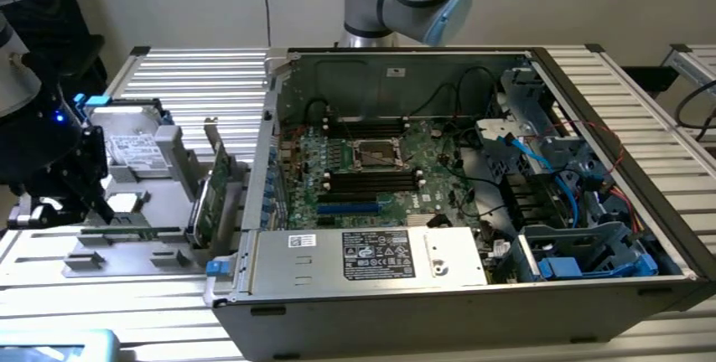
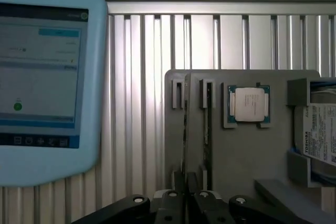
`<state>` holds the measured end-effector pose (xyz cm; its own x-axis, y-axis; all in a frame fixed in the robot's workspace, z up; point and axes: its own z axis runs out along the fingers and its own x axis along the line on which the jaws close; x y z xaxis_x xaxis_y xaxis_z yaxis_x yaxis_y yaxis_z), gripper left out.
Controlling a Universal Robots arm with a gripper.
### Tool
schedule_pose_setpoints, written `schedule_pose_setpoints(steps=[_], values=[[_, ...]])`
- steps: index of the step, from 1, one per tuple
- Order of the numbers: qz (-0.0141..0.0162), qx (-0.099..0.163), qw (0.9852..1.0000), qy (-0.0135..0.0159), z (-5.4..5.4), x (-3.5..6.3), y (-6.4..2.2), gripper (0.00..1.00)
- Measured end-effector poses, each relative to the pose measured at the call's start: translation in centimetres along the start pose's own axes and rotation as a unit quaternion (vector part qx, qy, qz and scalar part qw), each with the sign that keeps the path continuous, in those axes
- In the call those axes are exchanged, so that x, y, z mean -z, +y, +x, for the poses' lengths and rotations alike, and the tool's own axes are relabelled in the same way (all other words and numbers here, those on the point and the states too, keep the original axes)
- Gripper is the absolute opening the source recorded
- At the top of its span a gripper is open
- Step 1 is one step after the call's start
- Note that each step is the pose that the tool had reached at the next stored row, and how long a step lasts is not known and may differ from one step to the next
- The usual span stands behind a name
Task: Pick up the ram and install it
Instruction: 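Pick up the ram and move it above insertion slot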
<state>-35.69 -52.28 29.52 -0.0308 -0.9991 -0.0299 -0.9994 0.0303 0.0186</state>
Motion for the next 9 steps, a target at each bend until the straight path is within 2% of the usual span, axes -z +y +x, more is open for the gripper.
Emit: schedule_pose_setpoints(steps=[9], values=[[0.0000, 0.000, 1.0000, 0.0000, -0.1, 4.09, 0.07, 0.14]])
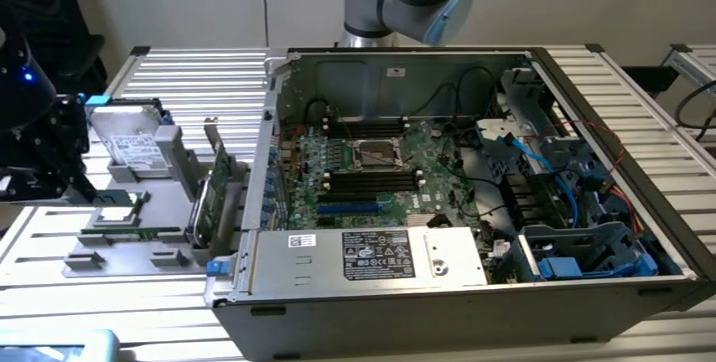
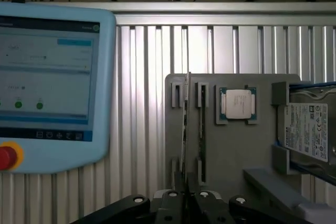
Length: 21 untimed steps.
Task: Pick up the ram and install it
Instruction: 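Pick up the ram and move it above insertion slot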
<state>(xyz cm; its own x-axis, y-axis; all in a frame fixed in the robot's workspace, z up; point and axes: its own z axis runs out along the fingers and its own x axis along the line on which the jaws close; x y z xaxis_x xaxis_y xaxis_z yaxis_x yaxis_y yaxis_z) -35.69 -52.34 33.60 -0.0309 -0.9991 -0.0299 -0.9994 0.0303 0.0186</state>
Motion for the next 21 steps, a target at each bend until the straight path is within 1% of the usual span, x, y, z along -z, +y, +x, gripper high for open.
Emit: schedule_pose_setpoints(steps=[3, 5, 6, 7, 8, 9, 11, 13, 16, 21], values=[[0.0000, 0.000, 1.0000, 0.0000, 0.0, 1.38, -0.04, 0.14], [0.0000, 0.000, 1.0000, 0.0000, -0.1, 2.28, -0.39, 0.14], [0.0000, 0.000, 1.0000, -0.0002, -0.1, 2.65, -0.73, 0.14], [0.0000, 0.000, 1.0000, -0.0009, 0.0, 2.97, -1.08, 0.14], [-0.0001, 0.000, 1.0000, -0.0023, 0.0, 3.26, -1.37, 0.14], [-0.0002, 0.000, 1.0000, -0.0045, 0.0, 3.51, -1.62, 0.14], [-0.0003, 0.001, 1.0000, -0.0090, 0.0, 3.86, -2.09, 0.14], [-0.0004, 0.001, 0.9999, -0.0113, 0.0, 4.10, -2.64, 0.14], [-0.0005, 0.002, 0.9999, -0.0132, 0.0, 4.36, -3.63, 0.14], [-0.0006, 0.003, 0.9999, -0.0143, 0.0, 4.57, -5.25, 0.14]])
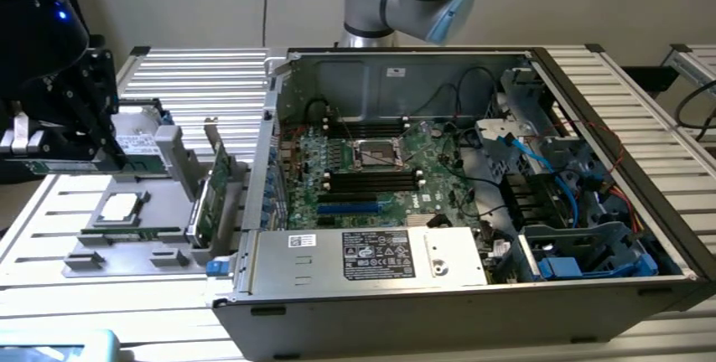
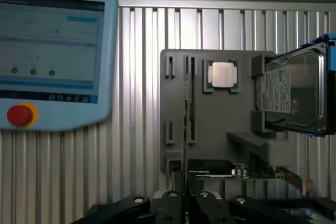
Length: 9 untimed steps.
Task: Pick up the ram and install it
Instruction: 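Pick up the ram and move it above insertion slot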
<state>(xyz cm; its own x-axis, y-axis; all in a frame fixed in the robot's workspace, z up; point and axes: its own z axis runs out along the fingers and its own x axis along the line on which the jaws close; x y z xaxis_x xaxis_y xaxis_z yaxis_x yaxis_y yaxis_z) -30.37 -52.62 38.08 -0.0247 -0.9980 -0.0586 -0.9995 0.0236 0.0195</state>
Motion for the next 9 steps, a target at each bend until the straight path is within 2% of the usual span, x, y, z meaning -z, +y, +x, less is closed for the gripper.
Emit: schedule_pose_setpoints(steps=[3, 6, 9], values=[[-0.0001, 0.001, 1.0000, -0.0014, 0.0, 0.17, -0.83, 0.14], [-0.0002, 0.001, 1.0000, -0.0074, 0.0, 0.78, -1.52, 0.14], [-0.0003, 0.001, 0.9999, -0.0110, 0.0, 1.40, -2.33, 0.14]])
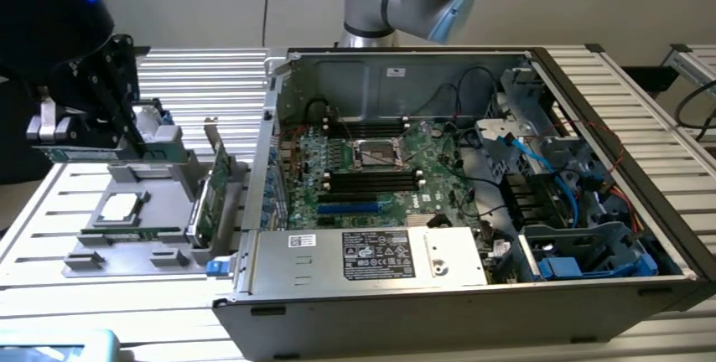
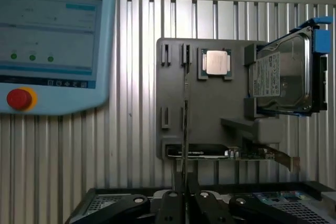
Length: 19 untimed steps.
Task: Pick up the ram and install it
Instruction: 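Pick up the ram and move it above insertion slot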
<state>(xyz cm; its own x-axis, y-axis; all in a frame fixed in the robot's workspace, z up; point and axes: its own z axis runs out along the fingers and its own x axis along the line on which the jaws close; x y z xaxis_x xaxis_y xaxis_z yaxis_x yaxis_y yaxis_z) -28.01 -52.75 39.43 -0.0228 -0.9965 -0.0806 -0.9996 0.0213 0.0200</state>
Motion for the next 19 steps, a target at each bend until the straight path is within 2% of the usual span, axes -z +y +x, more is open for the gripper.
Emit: schedule_pose_setpoints(steps=[6, 19], values=[[-0.0001, 0.001, 1.0000, -0.0025, -0.1, 0.80, -2.01, 0.14], [-0.0004, 0.003, 1.0000, -0.0024, -0.2, 1.13, -7.80, 0.14]])
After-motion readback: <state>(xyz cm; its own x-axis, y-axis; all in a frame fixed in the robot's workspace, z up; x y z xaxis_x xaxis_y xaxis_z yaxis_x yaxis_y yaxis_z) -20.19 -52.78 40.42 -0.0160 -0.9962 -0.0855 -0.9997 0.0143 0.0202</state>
